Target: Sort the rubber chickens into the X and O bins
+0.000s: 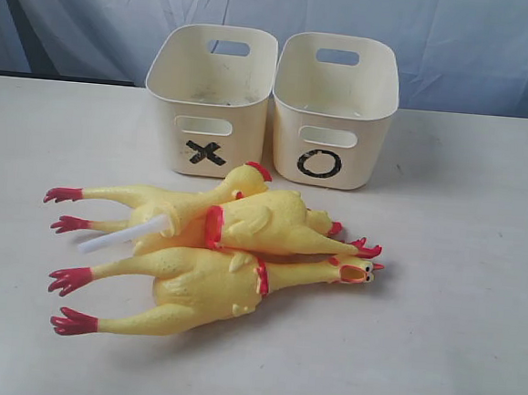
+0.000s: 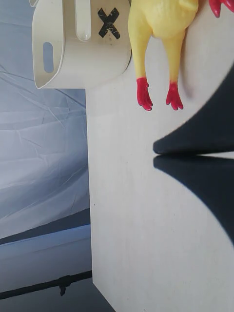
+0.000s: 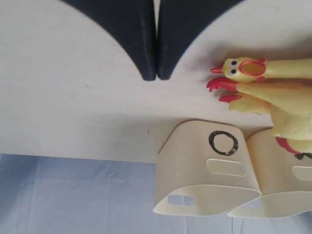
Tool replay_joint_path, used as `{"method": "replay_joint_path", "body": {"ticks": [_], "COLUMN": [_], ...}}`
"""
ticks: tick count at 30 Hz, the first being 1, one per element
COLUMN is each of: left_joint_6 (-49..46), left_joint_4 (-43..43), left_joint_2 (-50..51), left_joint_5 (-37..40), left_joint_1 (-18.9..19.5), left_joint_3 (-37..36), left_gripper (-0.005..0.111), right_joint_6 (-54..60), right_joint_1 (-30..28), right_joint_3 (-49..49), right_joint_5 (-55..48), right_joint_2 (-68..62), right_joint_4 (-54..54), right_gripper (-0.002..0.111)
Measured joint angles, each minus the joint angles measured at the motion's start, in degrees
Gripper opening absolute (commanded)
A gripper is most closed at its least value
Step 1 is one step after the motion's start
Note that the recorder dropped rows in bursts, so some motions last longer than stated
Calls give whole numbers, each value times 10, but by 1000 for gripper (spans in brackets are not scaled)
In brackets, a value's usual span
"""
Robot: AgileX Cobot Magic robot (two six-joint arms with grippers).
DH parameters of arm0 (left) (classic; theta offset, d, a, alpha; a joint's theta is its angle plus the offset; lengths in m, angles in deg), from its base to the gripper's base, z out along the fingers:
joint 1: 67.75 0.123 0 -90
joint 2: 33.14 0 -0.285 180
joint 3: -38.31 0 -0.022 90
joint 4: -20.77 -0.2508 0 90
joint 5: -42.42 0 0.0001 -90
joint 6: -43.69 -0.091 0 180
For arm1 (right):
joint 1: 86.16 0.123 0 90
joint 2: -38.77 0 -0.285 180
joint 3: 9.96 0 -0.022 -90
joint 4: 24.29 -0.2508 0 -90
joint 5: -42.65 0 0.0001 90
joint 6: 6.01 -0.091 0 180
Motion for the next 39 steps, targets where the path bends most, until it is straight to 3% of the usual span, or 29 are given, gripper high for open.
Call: {"method": "replay_joint_path", "body": {"ticks": [15, 20, 27, 33, 39], "left_joint_6": [0, 0, 0, 0, 0], "left_joint_4": [0, 0, 0, 0, 0], "left_joint_2": [0, 0, 0, 0, 0], "left_joint_5": [0, 0, 0, 0, -1], "left_joint_1": [0, 0, 0, 0, 0], "left_joint_3": [0, 0, 0, 0, 0], "left_gripper": [0, 0, 0, 0, 0], "right_joint_6": [-1, -35, -37, -37, 48], "right_joint_1": [0, 0, 0, 0, 0], "right_joint_3": [0, 0, 0, -6, -101], "right_joint_5": [53, 85, 125, 110, 19], "right_joint_2": [0, 0, 0, 0, 1], "right_joint_4": [-49, -221, -265, -319, -320], "right_gripper": [0, 0, 0, 0, 0]}}
